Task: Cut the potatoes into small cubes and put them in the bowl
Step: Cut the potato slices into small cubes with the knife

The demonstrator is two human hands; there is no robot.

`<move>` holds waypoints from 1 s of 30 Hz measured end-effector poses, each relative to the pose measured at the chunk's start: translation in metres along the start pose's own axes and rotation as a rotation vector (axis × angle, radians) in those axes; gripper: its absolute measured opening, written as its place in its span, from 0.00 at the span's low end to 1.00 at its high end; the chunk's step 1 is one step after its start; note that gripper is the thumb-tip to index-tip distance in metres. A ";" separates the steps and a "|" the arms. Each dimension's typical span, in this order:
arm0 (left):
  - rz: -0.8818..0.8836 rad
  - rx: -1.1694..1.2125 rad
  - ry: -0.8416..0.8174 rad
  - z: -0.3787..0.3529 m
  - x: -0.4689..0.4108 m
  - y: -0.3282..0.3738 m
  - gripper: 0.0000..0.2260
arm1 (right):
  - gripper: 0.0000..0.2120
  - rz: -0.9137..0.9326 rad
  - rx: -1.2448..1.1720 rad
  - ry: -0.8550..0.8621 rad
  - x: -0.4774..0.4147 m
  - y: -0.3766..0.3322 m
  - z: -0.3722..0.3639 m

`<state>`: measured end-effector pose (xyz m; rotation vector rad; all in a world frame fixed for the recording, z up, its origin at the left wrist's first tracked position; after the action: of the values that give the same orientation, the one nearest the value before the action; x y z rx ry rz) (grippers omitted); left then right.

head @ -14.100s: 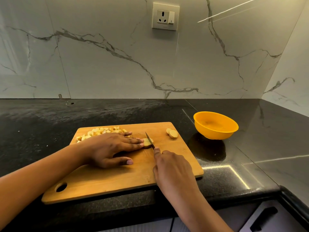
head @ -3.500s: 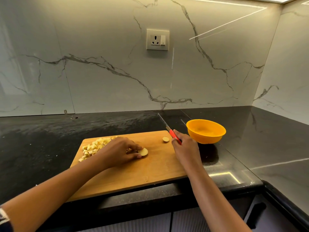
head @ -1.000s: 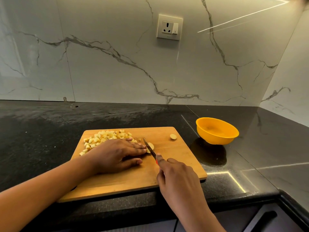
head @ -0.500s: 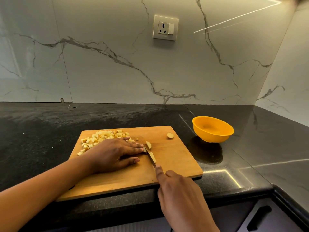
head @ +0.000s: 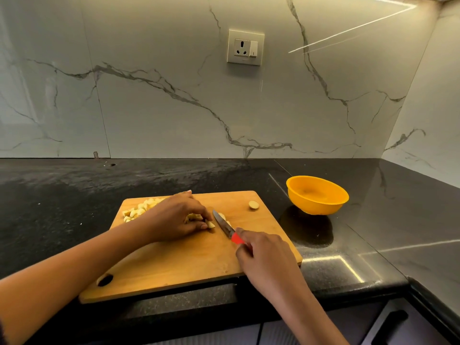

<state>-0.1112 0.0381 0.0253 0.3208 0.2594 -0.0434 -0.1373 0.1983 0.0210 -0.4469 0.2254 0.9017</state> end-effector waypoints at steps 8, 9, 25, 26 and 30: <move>0.000 -0.040 0.120 0.005 0.009 0.002 0.08 | 0.19 -0.253 -0.380 -0.138 -0.003 0.024 -0.009; 0.018 -0.023 0.141 0.007 0.011 0.001 0.08 | 0.19 -0.247 -0.368 -0.128 -0.003 0.024 -0.008; 0.133 -0.178 0.094 0.003 0.009 -0.007 0.20 | 0.22 0.023 -0.002 0.091 0.016 -0.008 0.016; 0.136 -0.187 0.095 0.004 0.009 -0.008 0.19 | 0.23 0.023 0.006 0.090 0.015 -0.008 0.015; 0.119 -0.113 0.130 0.006 0.013 -0.009 0.15 | 0.23 0.036 0.042 0.101 0.016 -0.010 0.015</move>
<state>-0.0982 0.0281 0.0245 0.2261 0.3698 0.1091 -0.1195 0.2114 0.0311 -0.4514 0.3450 0.9090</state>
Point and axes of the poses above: each hand's wrist, its own x-axis away from the middle knuckle, its own z-axis out of the back of the hand, y = z × x, the point moved 9 cm from there along -x, towards the middle knuckle, and after that the axes turned 8 degrees about x, right-handed, at the moved point
